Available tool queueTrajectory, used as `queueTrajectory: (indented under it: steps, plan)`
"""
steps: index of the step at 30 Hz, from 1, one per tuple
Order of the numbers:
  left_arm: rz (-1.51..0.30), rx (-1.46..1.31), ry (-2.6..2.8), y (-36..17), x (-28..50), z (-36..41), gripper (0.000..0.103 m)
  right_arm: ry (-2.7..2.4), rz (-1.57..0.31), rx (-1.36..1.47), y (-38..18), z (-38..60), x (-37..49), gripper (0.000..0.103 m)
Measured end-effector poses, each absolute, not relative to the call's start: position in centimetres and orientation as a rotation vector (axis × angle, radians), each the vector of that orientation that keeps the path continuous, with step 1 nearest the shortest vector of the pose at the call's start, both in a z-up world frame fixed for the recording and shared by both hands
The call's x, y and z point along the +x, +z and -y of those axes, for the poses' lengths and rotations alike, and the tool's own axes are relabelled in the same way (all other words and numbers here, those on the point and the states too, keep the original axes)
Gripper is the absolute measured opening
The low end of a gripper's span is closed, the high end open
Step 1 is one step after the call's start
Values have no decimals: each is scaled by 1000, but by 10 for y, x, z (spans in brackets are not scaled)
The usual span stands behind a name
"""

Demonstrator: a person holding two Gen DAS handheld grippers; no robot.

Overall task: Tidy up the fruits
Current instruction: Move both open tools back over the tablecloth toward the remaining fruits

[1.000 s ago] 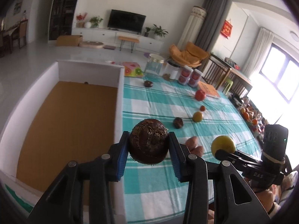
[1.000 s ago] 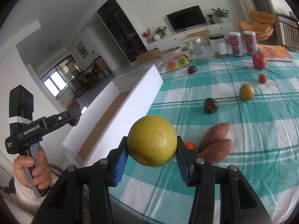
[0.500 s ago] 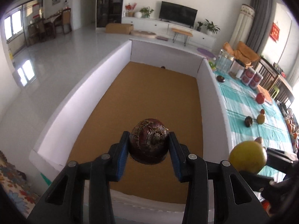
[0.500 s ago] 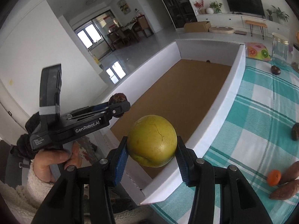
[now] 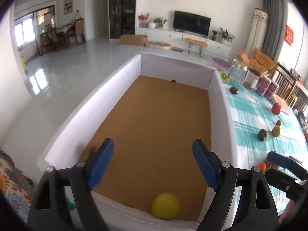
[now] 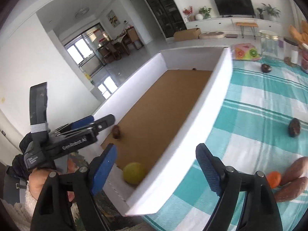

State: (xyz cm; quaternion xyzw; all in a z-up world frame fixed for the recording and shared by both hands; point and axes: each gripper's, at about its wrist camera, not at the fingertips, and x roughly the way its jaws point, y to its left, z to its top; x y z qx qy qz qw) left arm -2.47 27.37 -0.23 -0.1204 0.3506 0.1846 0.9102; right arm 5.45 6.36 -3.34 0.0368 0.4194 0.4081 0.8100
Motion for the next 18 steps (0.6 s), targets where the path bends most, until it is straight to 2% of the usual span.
queueTrajectory:
  steps: [4, 13, 18]
  plan:
    - [-633, -251, 239, 11, -19, -243, 94, 665, -881, 151, -57, 18, 58, 86]
    - [-755, -138, 223, -8, 16, -187, 94, 202, -796, 265, -82, 189, 62, 86]
    - [-766, -104, 276, -15, 14, -181, 95, 125, -756, 295, -85, 223, 69, 86]
